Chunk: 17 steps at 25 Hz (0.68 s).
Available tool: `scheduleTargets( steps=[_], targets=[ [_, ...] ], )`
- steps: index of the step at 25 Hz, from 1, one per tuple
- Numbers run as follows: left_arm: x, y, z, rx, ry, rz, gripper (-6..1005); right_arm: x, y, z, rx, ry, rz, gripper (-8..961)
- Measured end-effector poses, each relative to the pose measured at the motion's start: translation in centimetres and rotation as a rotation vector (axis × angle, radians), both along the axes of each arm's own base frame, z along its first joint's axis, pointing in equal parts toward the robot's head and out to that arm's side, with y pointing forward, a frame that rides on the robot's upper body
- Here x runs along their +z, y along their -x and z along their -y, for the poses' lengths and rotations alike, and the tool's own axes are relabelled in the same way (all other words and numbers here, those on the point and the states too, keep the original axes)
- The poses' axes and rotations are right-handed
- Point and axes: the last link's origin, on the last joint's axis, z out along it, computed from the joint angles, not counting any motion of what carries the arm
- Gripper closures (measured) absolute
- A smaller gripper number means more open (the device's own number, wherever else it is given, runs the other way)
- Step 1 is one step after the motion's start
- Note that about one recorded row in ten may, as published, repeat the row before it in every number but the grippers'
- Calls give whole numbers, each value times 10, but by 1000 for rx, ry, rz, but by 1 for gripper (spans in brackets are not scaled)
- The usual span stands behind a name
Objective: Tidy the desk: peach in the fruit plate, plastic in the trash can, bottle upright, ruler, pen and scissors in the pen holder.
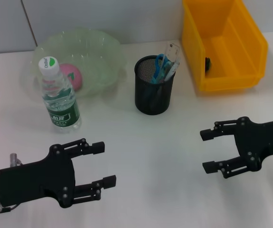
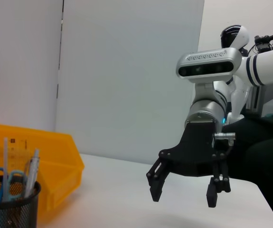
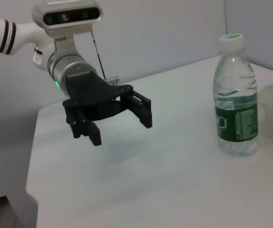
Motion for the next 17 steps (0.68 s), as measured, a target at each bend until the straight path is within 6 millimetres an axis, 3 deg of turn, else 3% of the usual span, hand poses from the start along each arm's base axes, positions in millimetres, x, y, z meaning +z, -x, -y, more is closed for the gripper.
scheduleTargets(
  steps=[17],
  targets=[
    [-2,7,-3,15,30,-44,242,-11,-3,11,31,-104,-107,124]
  ],
)
